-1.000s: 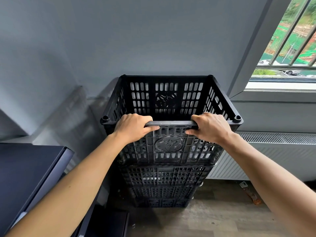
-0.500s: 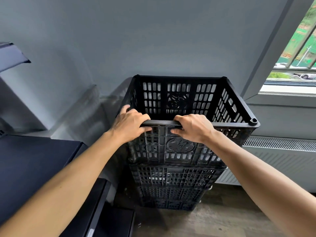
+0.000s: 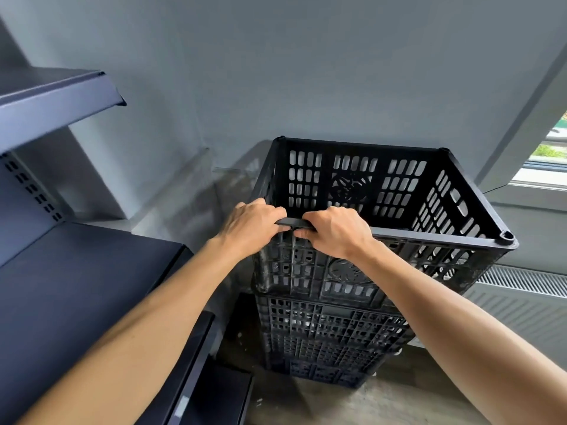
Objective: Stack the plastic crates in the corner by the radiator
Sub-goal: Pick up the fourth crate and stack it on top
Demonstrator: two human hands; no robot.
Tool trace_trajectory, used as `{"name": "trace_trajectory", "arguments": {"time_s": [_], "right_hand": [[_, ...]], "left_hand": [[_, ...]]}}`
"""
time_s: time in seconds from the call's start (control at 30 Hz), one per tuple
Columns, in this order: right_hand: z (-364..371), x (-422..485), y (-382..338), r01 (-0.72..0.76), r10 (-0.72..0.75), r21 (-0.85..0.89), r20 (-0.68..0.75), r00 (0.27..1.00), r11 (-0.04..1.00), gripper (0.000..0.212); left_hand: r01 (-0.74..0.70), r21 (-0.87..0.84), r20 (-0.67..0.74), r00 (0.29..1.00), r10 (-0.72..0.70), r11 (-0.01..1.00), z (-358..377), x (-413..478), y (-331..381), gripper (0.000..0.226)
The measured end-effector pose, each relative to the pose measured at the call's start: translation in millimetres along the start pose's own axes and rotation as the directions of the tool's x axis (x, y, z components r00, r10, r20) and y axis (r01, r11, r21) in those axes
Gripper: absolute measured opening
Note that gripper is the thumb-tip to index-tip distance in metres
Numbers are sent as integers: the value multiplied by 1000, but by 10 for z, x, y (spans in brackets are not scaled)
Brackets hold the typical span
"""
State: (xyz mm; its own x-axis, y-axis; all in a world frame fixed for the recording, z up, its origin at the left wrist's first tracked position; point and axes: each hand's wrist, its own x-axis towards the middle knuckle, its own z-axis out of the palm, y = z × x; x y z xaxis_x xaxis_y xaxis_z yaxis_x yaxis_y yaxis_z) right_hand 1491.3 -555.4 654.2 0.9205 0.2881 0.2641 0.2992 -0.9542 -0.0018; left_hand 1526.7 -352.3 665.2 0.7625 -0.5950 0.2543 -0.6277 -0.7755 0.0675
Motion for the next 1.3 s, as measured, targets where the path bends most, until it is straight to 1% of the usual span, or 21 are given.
{"name": "trace_trajectory", "arguments": {"time_s": [0.2,0.33,0.43,0.57,0.67,0.77,0.9,1.0,1.07,1.13,1.17,1.23,1.3], "right_hand": [[12,-47,-26,-12,11,-47,-32,999,999,41],[-6,-65,-22,22,-25,-73,-40,999,997,37],[-38,-110,47,72,-73,-53,-25,997,996,31],[-97,-292,296,73,-76,-96,-37,996,993,37],[-127,-464,504,58,-62,-130,-29,998,990,38],[-172,-585,673,26,-28,-130,-10,1000,991,35],[-270,-752,921,-28,33,-110,49,998,994,36],[-340,-922,1173,-87,96,-105,89,991,991,40],[-385,-1067,1357,-133,145,-131,89,985,983,46],[-436,-1191,1498,-188,203,-179,68,977,966,58],[-454,-1234,1543,-214,229,-202,54,972,956,64],[-461,-1275,1586,-250,262,-233,25,965,940,70],[-425,-1283,1579,-268,278,-253,3,960,929,70]], "left_hand": [[36,-61,21,999,-35,998,-27,-44,56,22],[61,2,-8,998,-61,998,57,-55,132,26],[75,3,5,997,-75,997,76,-49,117,30],[77,22,-27,997,-77,997,92,-56,124,37],[69,57,-60,996,-66,996,113,-39,242,46],[-5,-4,-85,996,4,1000,167,31,463,50],[-138,-79,-103,986,129,987,242,195,773,48],[-207,-101,-82,977,199,973,265,363,948,48],[-243,-106,-38,970,240,964,296,477,1083,49],[-242,-69,-5,970,243,968,330,574,1200,50],[-224,-26,-11,975,224,974,343,613,1242,51],[-171,57,-56,983,174,984,362,667,1279,57],[-148,80,-107,982,156,986,391,656,1280,62]]}}
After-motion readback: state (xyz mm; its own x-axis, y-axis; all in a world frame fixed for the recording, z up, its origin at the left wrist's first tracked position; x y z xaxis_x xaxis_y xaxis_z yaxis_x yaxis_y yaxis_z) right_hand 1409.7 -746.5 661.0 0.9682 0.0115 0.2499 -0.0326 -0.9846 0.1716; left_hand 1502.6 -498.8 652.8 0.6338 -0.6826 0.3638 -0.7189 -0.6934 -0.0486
